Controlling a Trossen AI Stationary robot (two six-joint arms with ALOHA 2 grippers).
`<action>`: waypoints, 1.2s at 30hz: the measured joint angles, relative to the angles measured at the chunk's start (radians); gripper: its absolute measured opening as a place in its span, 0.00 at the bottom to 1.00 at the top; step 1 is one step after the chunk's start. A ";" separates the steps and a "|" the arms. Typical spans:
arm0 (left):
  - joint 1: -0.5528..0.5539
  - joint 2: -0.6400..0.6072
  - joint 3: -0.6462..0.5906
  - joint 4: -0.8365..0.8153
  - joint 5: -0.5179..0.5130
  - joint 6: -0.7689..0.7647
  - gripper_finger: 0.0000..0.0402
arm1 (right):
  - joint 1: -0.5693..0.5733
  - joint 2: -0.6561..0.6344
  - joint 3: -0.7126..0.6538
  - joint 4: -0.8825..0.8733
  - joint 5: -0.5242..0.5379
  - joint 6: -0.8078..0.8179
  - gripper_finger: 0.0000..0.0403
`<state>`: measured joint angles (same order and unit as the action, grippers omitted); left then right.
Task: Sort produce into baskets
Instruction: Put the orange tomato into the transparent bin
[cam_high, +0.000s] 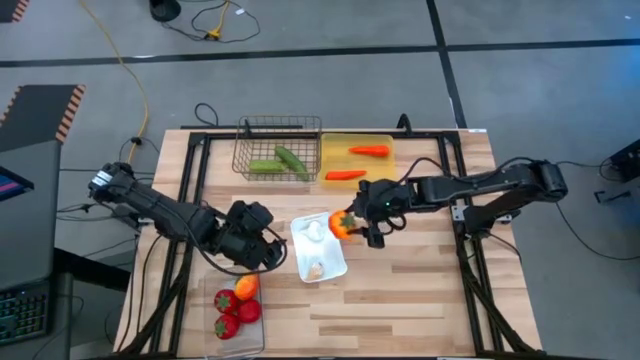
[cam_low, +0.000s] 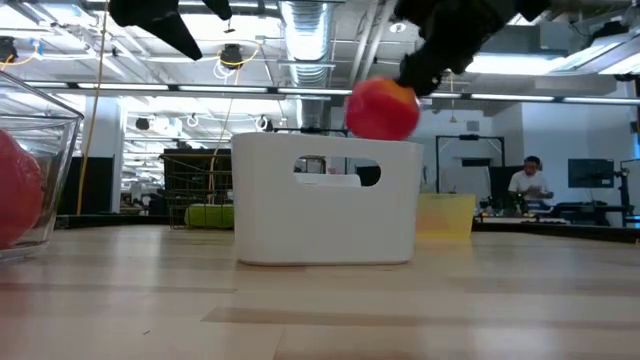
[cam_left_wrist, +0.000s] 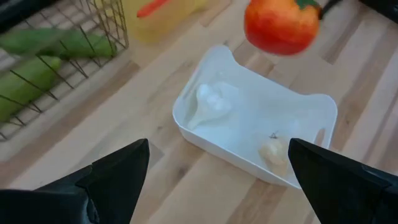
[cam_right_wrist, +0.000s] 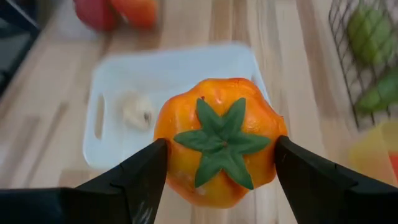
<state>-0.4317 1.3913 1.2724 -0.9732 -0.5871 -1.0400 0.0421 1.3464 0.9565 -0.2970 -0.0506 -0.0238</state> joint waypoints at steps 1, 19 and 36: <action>0.008 -0.009 0.000 -0.001 -0.002 0.014 0.92 | 0.007 0.000 0.000 0.029 0.000 0.000 0.76; 0.180 -0.251 0.000 -0.057 -0.055 0.171 0.92 | 0.194 0.210 0.049 0.653 -0.005 -0.003 0.76; 0.315 -0.262 0.000 -0.045 -0.049 0.410 0.92 | 0.235 0.838 0.692 0.663 -0.033 -0.006 0.76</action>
<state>-0.1166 1.1290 1.2724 -1.0186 -0.6362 -0.6302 0.2775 2.1847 1.6487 0.3659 -0.0838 -0.0298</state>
